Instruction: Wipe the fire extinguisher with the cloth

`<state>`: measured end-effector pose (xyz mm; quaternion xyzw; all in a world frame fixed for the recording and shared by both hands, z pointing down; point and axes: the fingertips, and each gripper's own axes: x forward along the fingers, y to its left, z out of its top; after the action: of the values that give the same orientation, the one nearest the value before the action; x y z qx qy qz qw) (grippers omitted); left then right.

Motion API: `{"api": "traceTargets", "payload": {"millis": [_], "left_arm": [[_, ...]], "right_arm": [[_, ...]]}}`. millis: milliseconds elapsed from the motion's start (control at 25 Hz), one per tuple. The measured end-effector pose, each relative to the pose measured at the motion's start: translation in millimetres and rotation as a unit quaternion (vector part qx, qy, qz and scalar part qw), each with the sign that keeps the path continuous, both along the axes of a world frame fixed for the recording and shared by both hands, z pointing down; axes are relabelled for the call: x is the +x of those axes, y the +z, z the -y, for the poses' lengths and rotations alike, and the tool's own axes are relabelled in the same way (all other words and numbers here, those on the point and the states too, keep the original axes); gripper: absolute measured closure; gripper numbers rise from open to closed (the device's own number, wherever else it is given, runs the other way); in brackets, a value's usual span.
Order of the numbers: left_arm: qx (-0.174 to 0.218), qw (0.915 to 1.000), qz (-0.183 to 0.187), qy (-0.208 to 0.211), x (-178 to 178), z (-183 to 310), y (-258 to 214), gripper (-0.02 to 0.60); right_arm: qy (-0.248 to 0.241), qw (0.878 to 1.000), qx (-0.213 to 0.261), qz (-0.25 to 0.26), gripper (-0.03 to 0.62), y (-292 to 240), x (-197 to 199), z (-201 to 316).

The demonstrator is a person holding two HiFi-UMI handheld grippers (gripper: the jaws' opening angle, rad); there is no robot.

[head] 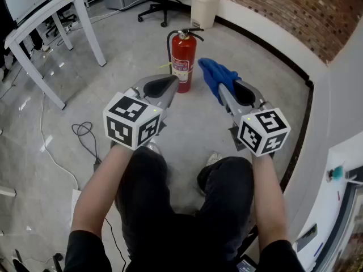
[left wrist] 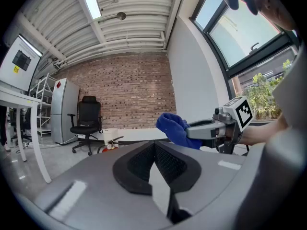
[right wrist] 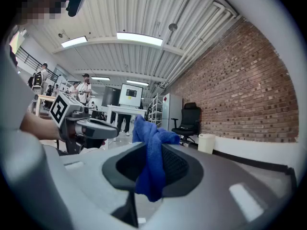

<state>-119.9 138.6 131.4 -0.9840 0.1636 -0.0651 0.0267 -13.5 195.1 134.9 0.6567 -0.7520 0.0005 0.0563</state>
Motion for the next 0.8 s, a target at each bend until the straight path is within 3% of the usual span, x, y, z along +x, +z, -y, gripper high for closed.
{"api": "traceTargets", "payload": {"millis": [800], "left_arm": [[-0.003, 0.9999, 0.013, 0.001, 6.3, 0.2, 0.7, 0.575]], "right_arm": [[0.003, 1.0, -0.004, 0.008, 0.494, 0.7, 10.9, -4.0]]}}
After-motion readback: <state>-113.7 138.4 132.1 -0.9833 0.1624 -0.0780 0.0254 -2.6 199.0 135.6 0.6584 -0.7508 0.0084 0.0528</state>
